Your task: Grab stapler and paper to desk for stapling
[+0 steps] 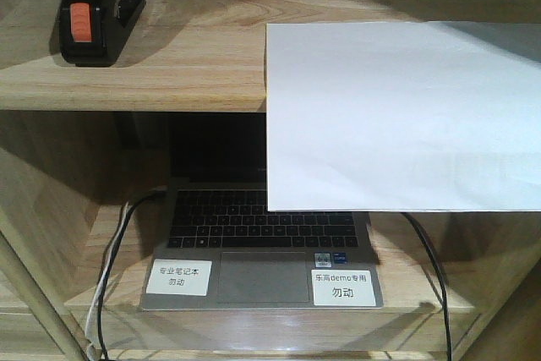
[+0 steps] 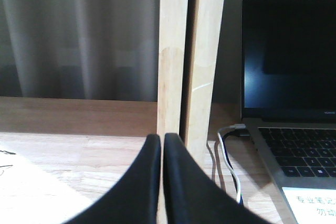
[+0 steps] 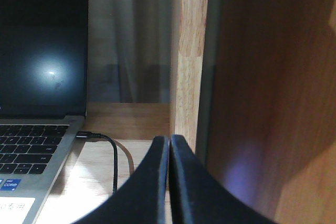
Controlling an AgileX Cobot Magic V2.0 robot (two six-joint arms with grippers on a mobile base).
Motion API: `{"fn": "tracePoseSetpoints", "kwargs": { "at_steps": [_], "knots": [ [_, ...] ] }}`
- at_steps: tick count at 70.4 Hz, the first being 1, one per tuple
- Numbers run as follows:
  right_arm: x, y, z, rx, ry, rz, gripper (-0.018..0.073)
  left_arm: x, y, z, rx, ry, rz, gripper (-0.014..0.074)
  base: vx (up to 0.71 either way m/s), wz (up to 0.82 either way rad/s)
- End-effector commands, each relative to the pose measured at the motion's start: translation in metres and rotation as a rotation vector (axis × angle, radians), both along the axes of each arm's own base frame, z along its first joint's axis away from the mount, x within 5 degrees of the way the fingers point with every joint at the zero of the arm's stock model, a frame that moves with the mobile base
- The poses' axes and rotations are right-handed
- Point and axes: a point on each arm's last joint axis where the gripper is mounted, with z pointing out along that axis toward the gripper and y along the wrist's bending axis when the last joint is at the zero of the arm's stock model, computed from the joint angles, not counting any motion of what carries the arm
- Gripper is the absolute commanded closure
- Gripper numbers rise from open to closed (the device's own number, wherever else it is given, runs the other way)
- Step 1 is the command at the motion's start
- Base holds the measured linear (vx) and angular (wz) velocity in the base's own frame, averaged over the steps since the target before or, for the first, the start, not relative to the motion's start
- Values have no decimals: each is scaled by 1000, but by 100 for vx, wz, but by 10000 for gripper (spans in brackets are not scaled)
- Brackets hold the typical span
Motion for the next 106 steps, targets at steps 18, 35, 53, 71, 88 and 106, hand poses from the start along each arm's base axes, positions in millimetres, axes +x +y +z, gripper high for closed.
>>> {"fn": "tracePoseSetpoints", "kwargs": {
  "at_steps": [18, 35, 53, 71, 88, 106],
  "knots": [
    [0, 0, 5, -17, -77, 3, 569, 0, 0, 4, -10, -76, 6, 603, 0, 0],
    [0, 0, 5, -17, -77, 3, 569, 0, 0, 4, -10, -76, 6, 603, 0, 0],
    [0, 0, 5, -17, -77, 3, 569, 0, 0, 4, -10, -76, 6, 603, 0, 0],
    [0, 0, 5, -17, -77, 3, 569, 0, 0, 4, -10, -76, 6, 603, 0, 0],
    [0, 0, 6, -17, -78, 4, 569, 0, 0, 4, -9, -77, 7, 603, 0, 0],
    [0, 0, 7, -24, -89, 4, 569, 0, 1, 6, -9, -102, 8, 603, 0, 0]
  ]
}}
